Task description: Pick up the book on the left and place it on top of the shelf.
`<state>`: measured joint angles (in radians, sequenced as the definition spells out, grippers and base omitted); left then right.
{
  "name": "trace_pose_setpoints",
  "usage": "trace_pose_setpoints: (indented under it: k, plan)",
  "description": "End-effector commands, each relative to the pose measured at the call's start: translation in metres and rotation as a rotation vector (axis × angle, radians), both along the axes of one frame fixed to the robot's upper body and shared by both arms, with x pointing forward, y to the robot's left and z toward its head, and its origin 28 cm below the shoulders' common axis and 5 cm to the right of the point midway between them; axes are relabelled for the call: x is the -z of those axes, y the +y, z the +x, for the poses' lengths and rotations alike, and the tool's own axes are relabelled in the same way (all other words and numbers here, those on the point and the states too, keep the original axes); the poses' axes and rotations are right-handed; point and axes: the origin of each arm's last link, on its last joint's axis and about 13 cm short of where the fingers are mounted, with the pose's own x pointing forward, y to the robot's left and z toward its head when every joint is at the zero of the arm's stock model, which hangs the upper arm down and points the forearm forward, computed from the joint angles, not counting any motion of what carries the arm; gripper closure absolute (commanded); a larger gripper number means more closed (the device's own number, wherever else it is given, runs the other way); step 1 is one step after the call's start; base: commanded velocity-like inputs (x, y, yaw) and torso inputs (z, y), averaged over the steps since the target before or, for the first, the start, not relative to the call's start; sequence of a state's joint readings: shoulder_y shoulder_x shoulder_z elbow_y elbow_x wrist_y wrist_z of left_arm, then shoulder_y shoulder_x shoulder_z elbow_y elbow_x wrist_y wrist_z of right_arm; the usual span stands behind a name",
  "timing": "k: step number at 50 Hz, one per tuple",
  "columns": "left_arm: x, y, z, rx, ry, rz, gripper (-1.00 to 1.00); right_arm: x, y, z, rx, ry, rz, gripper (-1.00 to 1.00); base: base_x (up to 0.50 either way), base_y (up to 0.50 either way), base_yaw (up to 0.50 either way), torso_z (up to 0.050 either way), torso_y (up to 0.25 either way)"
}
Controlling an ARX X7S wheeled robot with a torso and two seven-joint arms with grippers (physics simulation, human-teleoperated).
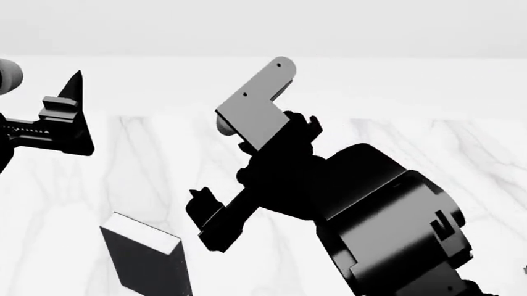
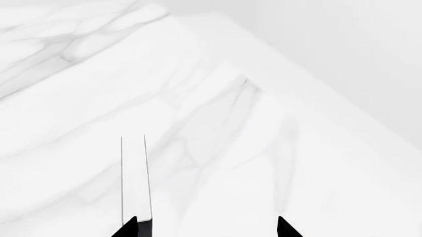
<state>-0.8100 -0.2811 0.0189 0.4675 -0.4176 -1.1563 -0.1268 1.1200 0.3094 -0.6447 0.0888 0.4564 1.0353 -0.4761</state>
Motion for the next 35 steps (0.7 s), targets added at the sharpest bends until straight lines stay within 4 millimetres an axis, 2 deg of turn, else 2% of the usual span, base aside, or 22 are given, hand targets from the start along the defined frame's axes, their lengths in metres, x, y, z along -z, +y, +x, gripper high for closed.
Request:
trace_pose_setpoints:
  k: [1, 35]
  plan:
    - [0.002, 0.001, 0.0, 0.002, 0.005, -0.005, -1.0, 0.01, 0.01, 0.0, -0.041, 0.026, -0.01, -1.0, 0.0, 0.0, 0.0, 0.0, 0.0]
    - [0.003, 0.002, 0.0, -0.003, 0.008, -0.004, -1.0, 0.041, 0.036, 0.007, -0.096, 0.093, -0.009, -1.0, 0.0, 0.0, 0.0, 0.0, 0.0]
